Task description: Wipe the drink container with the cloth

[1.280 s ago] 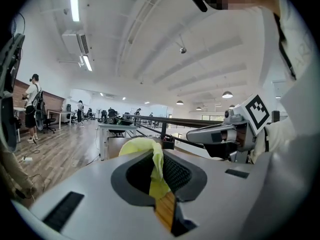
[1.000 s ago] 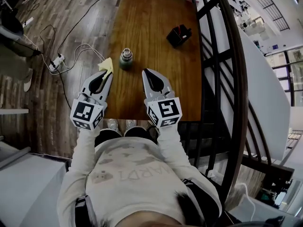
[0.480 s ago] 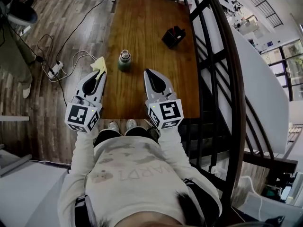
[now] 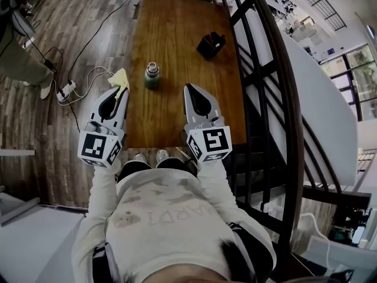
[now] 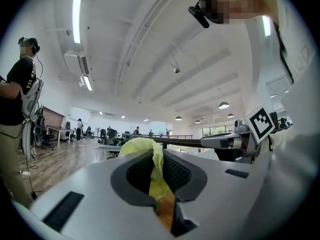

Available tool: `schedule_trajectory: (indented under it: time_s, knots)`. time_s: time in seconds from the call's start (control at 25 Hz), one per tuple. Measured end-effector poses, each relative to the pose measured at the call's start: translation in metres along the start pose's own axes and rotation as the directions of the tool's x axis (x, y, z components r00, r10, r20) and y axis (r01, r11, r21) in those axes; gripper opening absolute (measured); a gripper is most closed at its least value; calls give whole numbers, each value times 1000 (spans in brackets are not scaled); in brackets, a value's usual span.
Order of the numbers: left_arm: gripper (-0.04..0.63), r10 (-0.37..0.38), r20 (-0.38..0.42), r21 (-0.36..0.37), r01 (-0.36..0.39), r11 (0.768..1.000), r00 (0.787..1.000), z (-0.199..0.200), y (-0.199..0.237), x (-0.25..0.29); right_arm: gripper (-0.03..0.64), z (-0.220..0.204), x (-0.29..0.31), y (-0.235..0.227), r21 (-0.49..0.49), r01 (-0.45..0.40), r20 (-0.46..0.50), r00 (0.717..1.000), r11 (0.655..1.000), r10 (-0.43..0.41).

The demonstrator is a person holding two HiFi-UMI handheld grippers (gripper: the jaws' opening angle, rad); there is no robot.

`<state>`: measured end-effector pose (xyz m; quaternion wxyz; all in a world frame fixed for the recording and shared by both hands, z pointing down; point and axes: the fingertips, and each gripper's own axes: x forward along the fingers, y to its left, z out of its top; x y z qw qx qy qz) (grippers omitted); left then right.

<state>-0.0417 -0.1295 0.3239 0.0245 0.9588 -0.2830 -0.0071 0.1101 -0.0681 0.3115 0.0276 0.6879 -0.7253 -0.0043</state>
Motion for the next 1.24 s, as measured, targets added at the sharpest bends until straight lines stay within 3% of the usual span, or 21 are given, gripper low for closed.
schedule_trajectory:
  time_s: [1.24]
  knots:
    - [31,-41,36,-31,42,999,999,12,-8,10,11,9,-6,-4,7,12,26,1000,1000,-12]
